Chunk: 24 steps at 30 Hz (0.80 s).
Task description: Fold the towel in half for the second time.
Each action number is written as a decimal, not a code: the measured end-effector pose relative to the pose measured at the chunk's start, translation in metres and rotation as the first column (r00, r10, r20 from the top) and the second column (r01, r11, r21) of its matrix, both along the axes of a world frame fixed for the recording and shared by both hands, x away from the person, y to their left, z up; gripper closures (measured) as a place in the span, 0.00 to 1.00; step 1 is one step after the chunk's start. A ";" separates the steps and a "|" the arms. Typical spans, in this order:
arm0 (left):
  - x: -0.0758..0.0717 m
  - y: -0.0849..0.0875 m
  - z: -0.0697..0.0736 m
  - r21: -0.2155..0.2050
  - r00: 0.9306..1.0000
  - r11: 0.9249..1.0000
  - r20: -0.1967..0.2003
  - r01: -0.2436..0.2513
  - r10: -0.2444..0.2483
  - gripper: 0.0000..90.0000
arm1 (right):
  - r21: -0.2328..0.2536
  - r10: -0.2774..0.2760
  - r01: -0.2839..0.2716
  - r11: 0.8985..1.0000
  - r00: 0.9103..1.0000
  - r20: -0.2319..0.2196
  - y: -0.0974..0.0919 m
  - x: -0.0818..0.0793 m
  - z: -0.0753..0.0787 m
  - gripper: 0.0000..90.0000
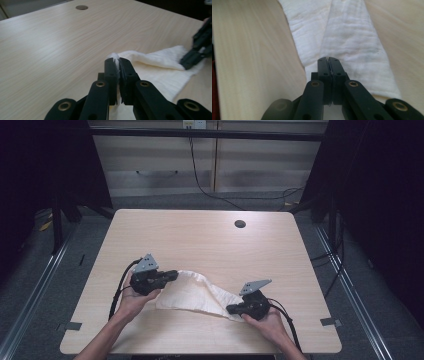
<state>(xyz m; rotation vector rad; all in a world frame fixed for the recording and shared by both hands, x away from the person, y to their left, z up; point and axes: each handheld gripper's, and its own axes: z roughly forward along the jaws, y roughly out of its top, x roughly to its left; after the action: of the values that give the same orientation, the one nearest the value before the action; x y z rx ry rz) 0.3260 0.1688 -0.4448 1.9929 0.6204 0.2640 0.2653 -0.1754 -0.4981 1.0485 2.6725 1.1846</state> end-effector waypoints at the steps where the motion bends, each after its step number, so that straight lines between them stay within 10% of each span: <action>1: -0.002 -0.001 0.001 0.008 1.000 1.000 0.009 0.009 -0.009 0.95 | -0.008 -0.017 0.018 1.000 1.000 0.010 -0.001 0.002 0.000 0.99; 11: -0.043 -0.003 -0.010 0.131 0.992 0.984 0.009 0.125 -0.127 0.95 | -0.020 -0.066 0.068 0.998 0.996 0.051 -0.001 0.004 -0.001 0.99; 24: -0.046 0.018 -0.042 0.214 0.988 0.966 -0.083 0.143 -0.128 0.95 | -0.033 -0.074 0.078 0.996 0.992 0.098 0.001 -0.001 -0.001 0.99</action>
<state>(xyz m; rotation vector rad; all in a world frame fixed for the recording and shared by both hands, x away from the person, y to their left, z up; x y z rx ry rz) 0.2803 0.1865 -0.4865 2.2553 0.5118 0.1878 0.2639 -0.1747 -0.4996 1.0487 2.5475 1.1371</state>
